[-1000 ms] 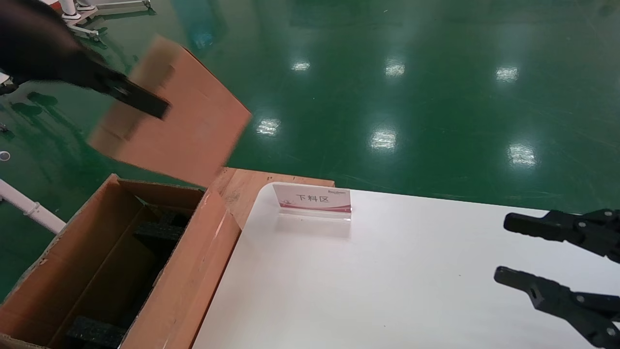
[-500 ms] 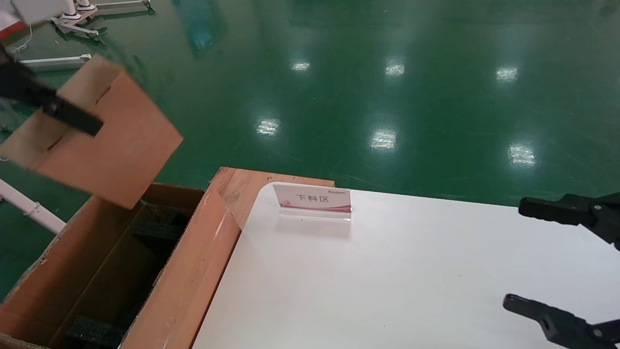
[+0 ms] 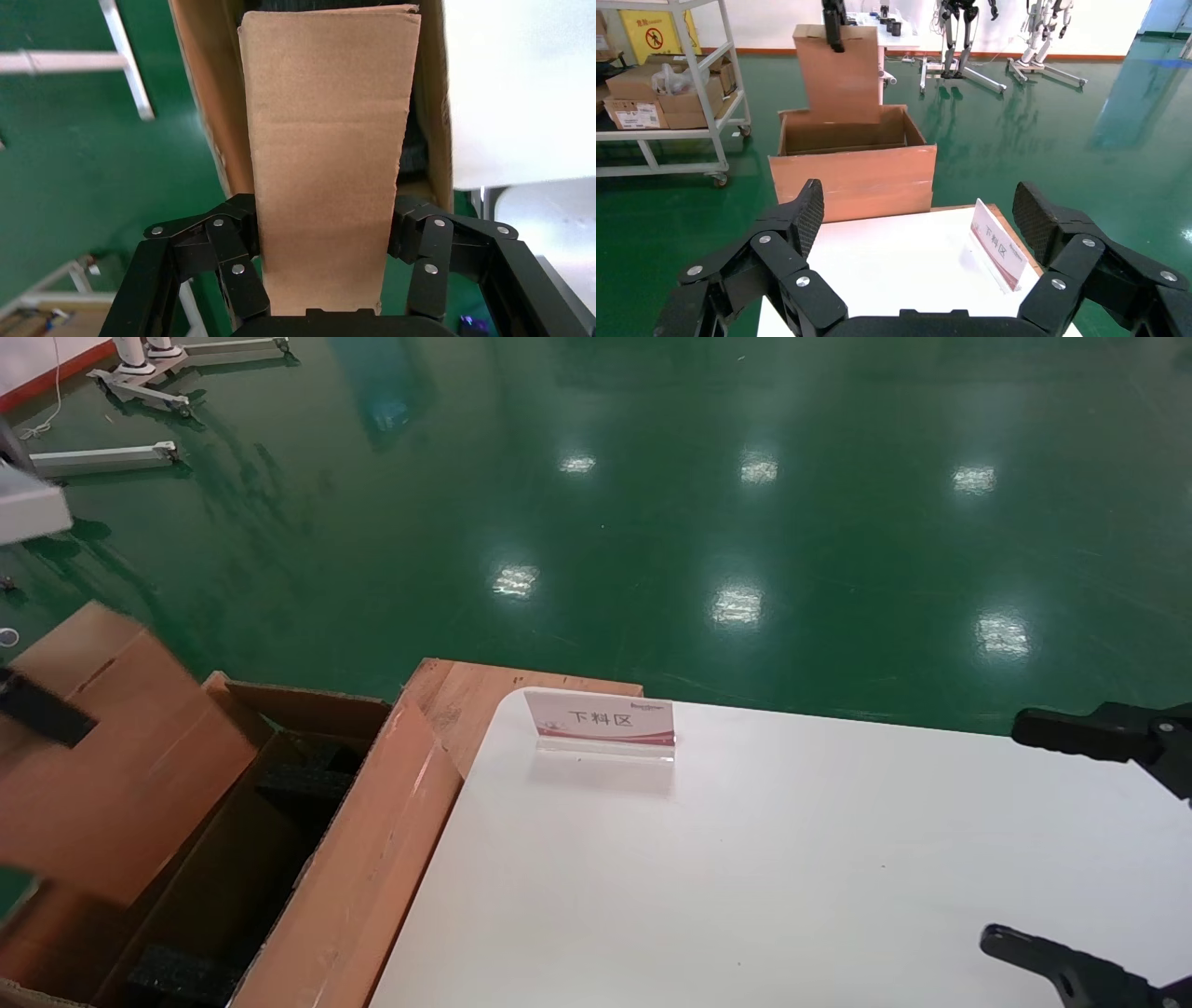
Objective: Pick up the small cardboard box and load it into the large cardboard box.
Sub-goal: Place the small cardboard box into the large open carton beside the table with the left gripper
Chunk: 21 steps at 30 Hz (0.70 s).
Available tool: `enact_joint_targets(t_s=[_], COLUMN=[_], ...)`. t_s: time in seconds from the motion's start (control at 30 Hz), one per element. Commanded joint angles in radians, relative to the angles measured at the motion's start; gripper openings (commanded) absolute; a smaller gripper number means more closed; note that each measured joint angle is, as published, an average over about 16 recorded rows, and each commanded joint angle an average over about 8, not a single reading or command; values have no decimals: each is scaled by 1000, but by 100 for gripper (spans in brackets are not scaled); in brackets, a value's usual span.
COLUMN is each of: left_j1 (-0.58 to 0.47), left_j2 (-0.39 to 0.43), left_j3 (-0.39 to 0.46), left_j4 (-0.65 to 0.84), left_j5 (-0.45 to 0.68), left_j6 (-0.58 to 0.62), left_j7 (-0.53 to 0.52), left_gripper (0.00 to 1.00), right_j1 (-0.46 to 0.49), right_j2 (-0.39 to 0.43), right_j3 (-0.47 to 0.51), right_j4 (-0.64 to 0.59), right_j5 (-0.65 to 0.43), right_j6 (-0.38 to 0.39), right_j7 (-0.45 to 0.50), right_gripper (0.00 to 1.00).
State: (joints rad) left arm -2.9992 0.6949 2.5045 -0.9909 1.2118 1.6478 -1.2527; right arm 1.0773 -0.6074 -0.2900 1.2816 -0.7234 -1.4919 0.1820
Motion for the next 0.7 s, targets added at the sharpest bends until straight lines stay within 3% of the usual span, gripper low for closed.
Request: enact_joint_targets(t_s=[0.03,0.27,0.7], left_j1=[0,45,159], left_j2=[1,-46,-115], left_j3=[45,98,112], left_j4=[21,86,189], left_j5=[-24,-62,-117], left_j6=[-4,-38,-102], left_j7=[17,63,127], left_gripper=[0,0,0], right_j1=[0,0,0], right_j2=[0,0,1], right_j3=[0,-1,-1], right_j4=[0,0,0], right_j5=[0,0,1], right_j6=[0,0,1], right_j7=[0,0,-1], right_gripper=[100,100,100])
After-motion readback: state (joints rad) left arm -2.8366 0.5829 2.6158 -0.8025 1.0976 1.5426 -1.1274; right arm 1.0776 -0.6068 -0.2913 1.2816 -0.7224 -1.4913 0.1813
